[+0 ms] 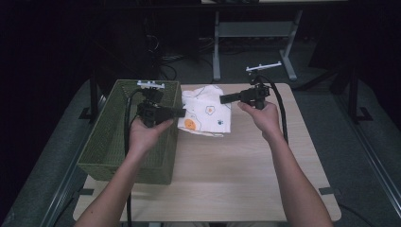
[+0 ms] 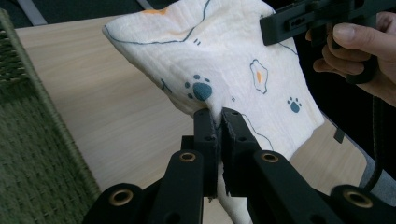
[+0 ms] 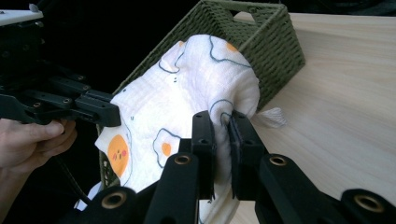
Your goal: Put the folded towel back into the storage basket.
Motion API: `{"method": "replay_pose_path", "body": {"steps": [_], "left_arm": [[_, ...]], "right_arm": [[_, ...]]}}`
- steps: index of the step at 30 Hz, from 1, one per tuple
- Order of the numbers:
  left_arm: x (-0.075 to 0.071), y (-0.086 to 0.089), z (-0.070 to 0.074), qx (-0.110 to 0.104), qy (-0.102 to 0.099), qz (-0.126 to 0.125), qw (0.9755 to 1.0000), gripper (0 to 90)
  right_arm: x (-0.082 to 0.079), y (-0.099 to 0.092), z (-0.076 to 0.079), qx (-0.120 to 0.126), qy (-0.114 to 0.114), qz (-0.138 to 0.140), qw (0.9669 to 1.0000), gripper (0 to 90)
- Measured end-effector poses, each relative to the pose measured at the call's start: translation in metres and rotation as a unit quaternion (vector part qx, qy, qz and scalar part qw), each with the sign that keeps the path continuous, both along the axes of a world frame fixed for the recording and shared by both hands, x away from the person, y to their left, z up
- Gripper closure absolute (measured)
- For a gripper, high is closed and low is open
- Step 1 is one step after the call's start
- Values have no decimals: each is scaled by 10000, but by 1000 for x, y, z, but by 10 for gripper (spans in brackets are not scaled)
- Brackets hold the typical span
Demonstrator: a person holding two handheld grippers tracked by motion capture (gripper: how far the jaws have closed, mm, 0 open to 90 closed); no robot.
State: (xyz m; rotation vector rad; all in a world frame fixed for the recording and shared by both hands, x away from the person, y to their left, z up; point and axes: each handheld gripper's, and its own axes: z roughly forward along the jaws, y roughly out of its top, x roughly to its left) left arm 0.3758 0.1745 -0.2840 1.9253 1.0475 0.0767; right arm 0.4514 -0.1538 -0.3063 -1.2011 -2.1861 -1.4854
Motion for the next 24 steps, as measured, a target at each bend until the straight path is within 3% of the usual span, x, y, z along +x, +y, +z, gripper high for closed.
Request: {"method": "replay_pose_path", "body": {"steps": [12,24], "left_arm": [[0,26,8,-69,30,81,9999,861],[-2,39,20,-45,-45,98,9999,862]], "right_arm": [[7,27,12,-88,-31,173,9998,817],[9,41,24,-88,-112,245,9996,816]]}}
